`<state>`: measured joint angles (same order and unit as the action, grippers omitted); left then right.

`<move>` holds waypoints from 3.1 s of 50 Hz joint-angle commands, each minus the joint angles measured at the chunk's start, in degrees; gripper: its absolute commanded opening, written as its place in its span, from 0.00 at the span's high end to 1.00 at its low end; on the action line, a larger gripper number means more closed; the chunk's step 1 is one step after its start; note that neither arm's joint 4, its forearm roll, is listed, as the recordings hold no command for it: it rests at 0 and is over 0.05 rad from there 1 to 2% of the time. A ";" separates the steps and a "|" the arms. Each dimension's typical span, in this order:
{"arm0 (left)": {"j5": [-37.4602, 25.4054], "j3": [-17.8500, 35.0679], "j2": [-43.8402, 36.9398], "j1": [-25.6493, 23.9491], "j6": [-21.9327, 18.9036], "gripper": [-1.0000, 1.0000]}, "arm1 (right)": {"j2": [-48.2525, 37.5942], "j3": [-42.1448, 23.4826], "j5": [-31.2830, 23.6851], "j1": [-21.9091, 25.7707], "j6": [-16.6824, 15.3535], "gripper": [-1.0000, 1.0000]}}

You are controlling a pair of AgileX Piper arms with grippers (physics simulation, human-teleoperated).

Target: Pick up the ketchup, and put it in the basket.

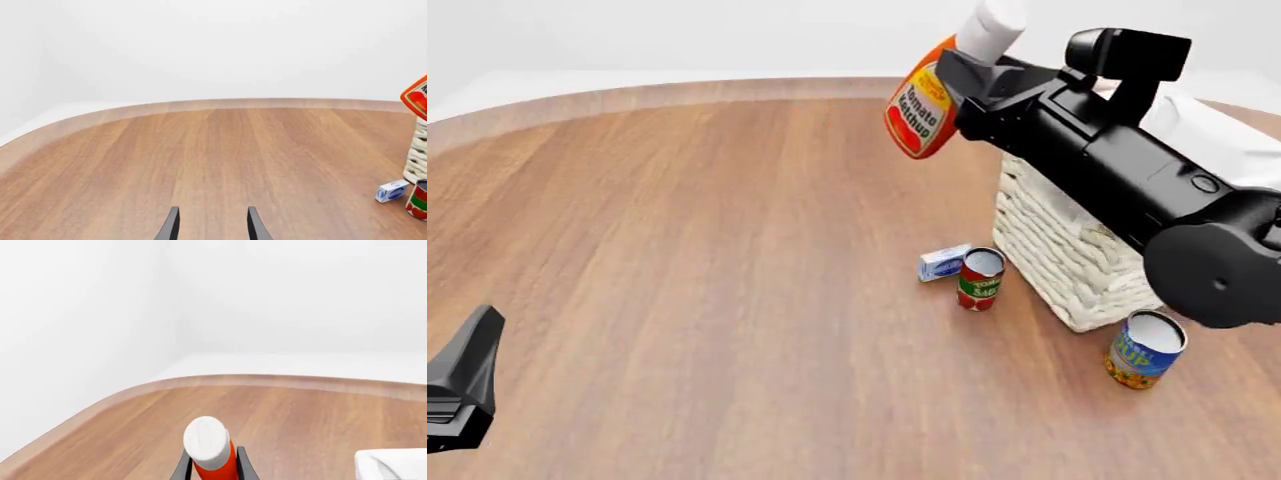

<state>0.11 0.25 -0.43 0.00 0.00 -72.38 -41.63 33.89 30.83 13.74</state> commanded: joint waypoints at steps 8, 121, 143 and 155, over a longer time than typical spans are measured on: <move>0.00 0.00 0.00 0.00 0.00 0.00 | 4.48 2.49 0.37 -5.59 -3.40 1.00; 0.00 0.00 0.00 0.00 0.00 0.00 | 5.10 4.51 -8.87 -33.53 -5.90 1.00; 0.00 0.00 0.00 0.00 0.00 0.00 | 0.37 3.33 -8.95 -34.10 -7.51 1.00; 0.00 0.00 0.00 0.00 0.00 0.00 | -2.37 3.30 -8.11 -34.42 -8.10 1.00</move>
<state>0.11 0.25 -0.43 0.00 0.00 -73.01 -37.93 25.25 -3.29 5.19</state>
